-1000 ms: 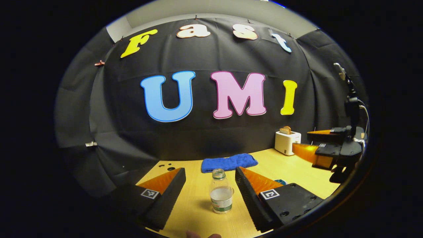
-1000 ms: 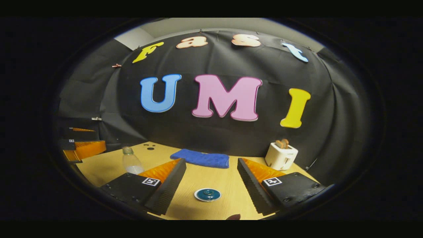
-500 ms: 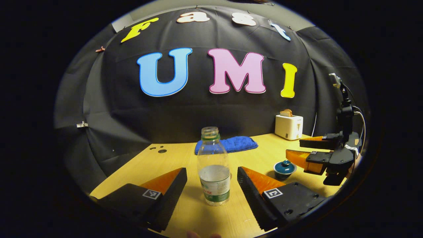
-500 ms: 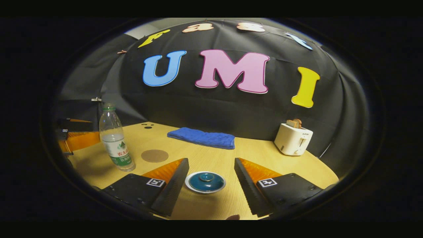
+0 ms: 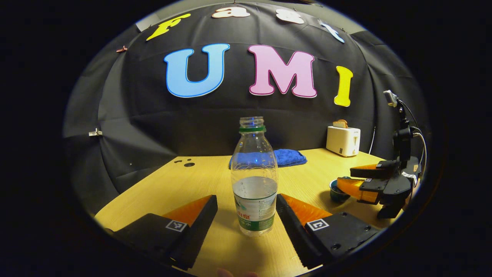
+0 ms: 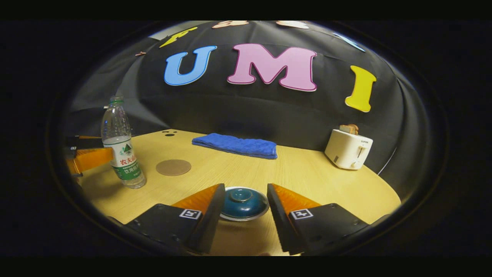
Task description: Open the teacup lid with one hand, grasp the water bottle and pour water into the teacup with the other hand; after pouring, place the water bottle on the coaster and then close the teacup lid.
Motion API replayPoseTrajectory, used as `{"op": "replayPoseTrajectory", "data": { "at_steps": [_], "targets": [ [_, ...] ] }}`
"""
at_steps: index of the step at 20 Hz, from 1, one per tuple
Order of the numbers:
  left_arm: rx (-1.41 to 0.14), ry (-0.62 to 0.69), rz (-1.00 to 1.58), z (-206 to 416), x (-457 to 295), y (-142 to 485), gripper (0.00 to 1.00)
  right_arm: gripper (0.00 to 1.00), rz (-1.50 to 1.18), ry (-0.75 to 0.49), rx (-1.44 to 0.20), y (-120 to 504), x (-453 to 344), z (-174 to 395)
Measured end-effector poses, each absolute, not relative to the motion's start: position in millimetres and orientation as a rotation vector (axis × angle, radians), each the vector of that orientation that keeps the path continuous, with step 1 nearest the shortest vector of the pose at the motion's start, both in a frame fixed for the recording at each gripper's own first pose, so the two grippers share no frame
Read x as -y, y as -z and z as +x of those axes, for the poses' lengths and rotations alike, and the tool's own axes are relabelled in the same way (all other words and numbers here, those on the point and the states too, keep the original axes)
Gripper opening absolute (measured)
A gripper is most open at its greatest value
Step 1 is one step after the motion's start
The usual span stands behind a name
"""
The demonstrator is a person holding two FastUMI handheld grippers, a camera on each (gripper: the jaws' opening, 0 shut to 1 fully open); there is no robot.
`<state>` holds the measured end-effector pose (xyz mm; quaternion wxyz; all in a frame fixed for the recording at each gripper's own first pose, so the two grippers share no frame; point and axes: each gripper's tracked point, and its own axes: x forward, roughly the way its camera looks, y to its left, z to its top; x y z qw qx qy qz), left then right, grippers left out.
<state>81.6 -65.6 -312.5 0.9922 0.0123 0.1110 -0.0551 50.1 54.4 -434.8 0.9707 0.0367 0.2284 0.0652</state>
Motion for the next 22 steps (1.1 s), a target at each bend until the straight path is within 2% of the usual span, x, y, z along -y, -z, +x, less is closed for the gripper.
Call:
{"op": "replayPoseTrajectory", "data": {
  "at_steps": [3,4,7,14,15,16,17,19,20,21,22],
  "targets": [
    [-0.225,0.11,0.023,85,68,316,0.97,0.54,0.099,-0.143,-0.448,430,-58,52],
    [-0.227,0.11,0.021,87,68,318,0.97,0.39,0.1,-0.147,-0.448,429,-59,52],
    [-0.23,0.106,0.021,91,71,320,0.97,0.31,0.113,-0.154,-0.447,428,-62,51],
    [-0.226,0.113,0.032,98,75,321,0.97,0.31,0.138,-0.146,-0.421,411,-54,55],
    [-0.227,0.111,0.027,99,75,322,0.97,0.26,0.141,-0.139,-0.412,407,-50,56],
    [-0.23,0.108,0.023,101,75,324,0.97,0.31,0.14,-0.129,-0.403,402,-45,57],
    [-0.235,0.103,0.021,103,75,327,0.97,0.26,0.138,-0.116,-0.393,396,-37,57],
    [-0.238,0.091,0.027,105,75,329,0.97,0.26,0.132,-0.092,-0.386,389,-21,55],
    [-0.238,0.084,0.031,105,75,331,0.97,0.36,0.127,-0.082,-0.39,388,-12,53],
    [-0.241,0.077,0.03,106,76,332,0.97,0.3,0.119,-0.072,-0.396,389,-2,51],
    [-0.246,0.07,0.025,106,77,336,0.96,0.31,0.109,-0.06,-0.399,390,9,49]
  ]
}}
